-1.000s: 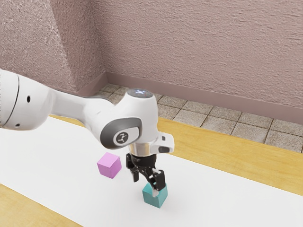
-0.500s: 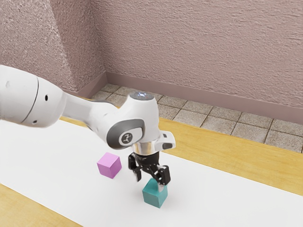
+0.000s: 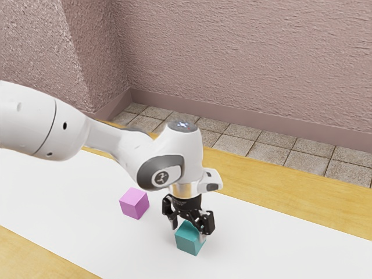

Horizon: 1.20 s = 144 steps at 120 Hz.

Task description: Pick up the blue block with one arm, and put the blue block on the pink block with one arm

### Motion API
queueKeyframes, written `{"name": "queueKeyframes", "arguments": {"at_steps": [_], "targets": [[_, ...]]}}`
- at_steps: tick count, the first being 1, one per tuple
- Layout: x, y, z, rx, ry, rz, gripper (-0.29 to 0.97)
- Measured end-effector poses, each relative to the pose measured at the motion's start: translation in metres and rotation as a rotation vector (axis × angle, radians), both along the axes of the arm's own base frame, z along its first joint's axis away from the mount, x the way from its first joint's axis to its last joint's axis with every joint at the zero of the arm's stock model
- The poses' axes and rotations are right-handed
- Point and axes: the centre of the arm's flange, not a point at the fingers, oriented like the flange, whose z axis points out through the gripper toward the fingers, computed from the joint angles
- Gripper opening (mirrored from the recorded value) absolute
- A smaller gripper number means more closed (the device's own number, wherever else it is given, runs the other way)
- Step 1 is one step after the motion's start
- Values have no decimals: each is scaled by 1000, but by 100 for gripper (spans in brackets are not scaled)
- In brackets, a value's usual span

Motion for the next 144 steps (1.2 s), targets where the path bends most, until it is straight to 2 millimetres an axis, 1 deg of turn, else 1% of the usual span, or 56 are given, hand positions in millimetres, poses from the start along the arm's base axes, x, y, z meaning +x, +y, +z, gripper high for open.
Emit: {"name": "queueKeyframes", "arguments": {"at_steps": [16,47,76,86,92,99,109,120,131,138,144], "targets": [[2,4,-10,6,15,21,58],[6,3,-17,6,21,40,44],[8,3,-16,11,14,48,39],[9,5,-12,14,5,54,38],[11,8,-7,17,-5,60,37],[16,18,1,27,-23,74,36],[25,39,14,41,-48,100,36],[35,72,22,50,-53,135,36],[42,98,37,56,-60,152,37],[45,110,46,58,-60,153,37],[47,116,58,58,-63,146,37]]}}
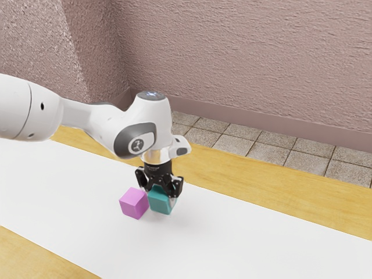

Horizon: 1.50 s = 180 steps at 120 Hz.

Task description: Pick up the blue block with one arm, and put the blue block on the pink block with one arm

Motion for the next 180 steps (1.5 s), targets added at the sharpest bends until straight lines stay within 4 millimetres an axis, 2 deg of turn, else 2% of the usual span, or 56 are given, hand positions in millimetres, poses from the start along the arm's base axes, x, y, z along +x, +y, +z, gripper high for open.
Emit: {"name": "queueKeyframes", "arguments": {"at_steps": [11,19,40,55,80,102,125,180], "targets": [[0,11,16,-5,7,-17,37],[-1,23,21,-8,22,-25,37],[1,62,21,-16,59,-36,37],[-1,81,19,-22,86,-62,37],[-4,86,15,-39,111,-125,37],[-2,105,11,-76,119,-132,37],[-1,106,2,-98,131,-173,37],[0,110,2,-113,123,-234,37]]}}
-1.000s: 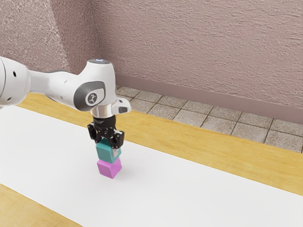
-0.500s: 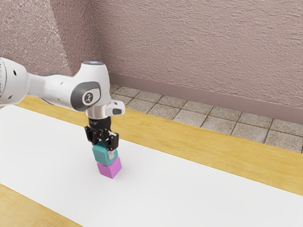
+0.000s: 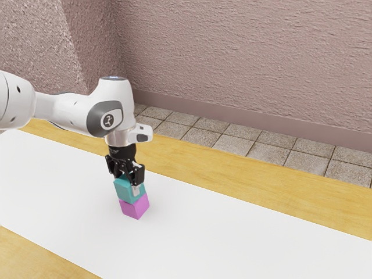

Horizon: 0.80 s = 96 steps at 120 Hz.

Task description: Pick up the blue block with one arm, and put the blue block on the pink block with one arm

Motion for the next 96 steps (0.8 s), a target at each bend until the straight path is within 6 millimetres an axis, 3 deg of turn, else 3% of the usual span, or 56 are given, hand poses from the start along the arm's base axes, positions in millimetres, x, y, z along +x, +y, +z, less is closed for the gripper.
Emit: {"name": "queueKeyframes", "arguments": {"at_steps": [14,51,96], "targets": [[0,9,0,-5,-2,7,37],[0,7,0,-6,-6,6,38],[0,5,6,-7,-15,2,62]]}}
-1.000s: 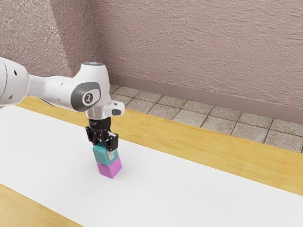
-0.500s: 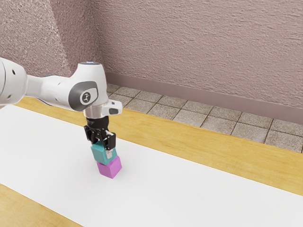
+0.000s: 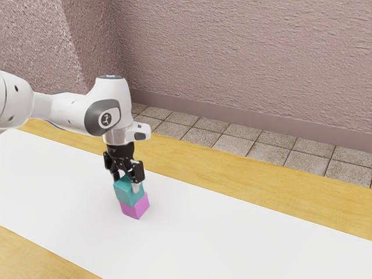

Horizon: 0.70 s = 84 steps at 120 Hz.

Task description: Pick up the blue block with one arm, and put the blue block on the pink block with one arm

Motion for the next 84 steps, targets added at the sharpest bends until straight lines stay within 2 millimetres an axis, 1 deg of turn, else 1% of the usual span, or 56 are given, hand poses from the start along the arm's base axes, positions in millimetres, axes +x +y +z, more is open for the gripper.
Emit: {"name": "queueKeyframes", "arguments": {"at_steps": [5,10,17,30,35,42,48,51,54,59,67,74,79,84], "targets": [[-1,0,8,4,-13,-1,63],[-2,-1,20,9,-32,-3,64],[-6,-5,48,24,-75,-10,65],[-25,-16,115,52,-152,-13,66],[-33,-26,132,59,-159,-14,66],[-44,-49,162,67,-187,-33,67],[-45,-62,197,67,-225,-40,67],[-45,-66,212,66,-238,-40,67],[-44,-71,223,65,-243,-41,67],[-44,-75,234,65,-242,-39,67],[-45,-79,244,67,-232,-32,68],[-45,-87,244,72,-214,-38,68],[-40,-97,245,76,-208,-55,68],[-35,-101,245,79,-202,-62,68]]}}
